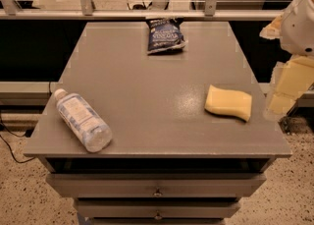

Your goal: Move sponge near blue chip bag

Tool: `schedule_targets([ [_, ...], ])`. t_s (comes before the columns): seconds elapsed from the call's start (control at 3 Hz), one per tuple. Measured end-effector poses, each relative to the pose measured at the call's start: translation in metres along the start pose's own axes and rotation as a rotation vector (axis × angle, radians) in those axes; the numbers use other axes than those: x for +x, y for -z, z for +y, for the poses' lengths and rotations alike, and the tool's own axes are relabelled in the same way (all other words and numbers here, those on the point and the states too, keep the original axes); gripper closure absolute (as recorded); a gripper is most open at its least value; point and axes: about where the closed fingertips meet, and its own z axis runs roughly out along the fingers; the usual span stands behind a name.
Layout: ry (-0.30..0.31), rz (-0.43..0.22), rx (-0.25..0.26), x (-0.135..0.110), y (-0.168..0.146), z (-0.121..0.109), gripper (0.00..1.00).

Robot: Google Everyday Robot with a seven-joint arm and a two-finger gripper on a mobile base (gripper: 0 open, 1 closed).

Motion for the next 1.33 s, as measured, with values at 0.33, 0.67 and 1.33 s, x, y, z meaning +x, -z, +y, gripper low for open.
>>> schedule_targets([
  [0.33,0.001,-0.009,0.004,0.0,-0.001,-0.001,0.0],
  [0.67,0.003,-0.039,0.014,0.002,-0.004,-0.005,0.0],
  [1.33,-0.064,-0.138,-0.006,0.014,-0.072,-0.055,0.0],
])
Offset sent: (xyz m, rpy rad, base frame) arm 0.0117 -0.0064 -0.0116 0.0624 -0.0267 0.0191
